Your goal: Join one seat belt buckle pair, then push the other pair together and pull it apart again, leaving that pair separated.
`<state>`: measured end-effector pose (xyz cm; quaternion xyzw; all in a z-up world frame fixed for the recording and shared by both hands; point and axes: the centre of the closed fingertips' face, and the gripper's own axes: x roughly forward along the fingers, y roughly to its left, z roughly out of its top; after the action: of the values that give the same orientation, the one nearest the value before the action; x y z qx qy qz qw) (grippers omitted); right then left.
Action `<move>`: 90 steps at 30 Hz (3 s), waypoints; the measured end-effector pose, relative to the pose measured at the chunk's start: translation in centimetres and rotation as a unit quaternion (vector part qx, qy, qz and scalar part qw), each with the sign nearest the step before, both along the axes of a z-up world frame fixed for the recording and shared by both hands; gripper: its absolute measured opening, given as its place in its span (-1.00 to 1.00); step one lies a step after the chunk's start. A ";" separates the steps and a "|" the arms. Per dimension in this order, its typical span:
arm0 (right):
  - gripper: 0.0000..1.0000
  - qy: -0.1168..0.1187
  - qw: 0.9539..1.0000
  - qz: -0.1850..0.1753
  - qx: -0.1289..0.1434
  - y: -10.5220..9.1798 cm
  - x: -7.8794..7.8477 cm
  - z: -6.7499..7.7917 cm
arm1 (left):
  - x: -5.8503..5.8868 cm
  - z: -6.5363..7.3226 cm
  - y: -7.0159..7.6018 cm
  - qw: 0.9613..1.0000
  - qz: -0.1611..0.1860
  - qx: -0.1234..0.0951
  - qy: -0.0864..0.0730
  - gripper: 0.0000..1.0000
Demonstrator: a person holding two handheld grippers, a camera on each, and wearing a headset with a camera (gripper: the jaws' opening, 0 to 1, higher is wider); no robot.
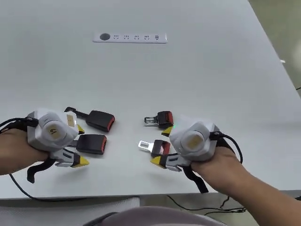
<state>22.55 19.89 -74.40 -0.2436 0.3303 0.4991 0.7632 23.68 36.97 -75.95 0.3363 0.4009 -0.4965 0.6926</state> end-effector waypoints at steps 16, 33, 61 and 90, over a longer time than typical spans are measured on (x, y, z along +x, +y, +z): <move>-0.26 0.033 0.999 0.018 -0.012 -0.4 0.4 -1.8 | 1.2 -1.4 0.2 0.999 -0.043 0.004 0.003 -0.17; -0.36 0.040 0.991 0.108 -0.066 -1.6 0.3 -3.7 | 0.9 -2.0 0.0 0.998 -0.063 0.015 0.012 -0.28; -0.34 0.040 0.982 0.163 -0.089 -1.6 0.3 -4.0 | 0.5 -2.1 -0.2 0.996 -0.072 0.037 0.023 -0.32; -0.35 0.036 0.984 0.164 -0.067 3.3 0.6 -3.8 | 0.1 -2.4 -0.5 0.995 -0.078 0.056 0.035 -0.32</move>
<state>23.11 23.16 -78.20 -0.3264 0.3461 0.6027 0.6406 23.76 36.51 -78.31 0.3877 0.4242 -0.5373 0.6173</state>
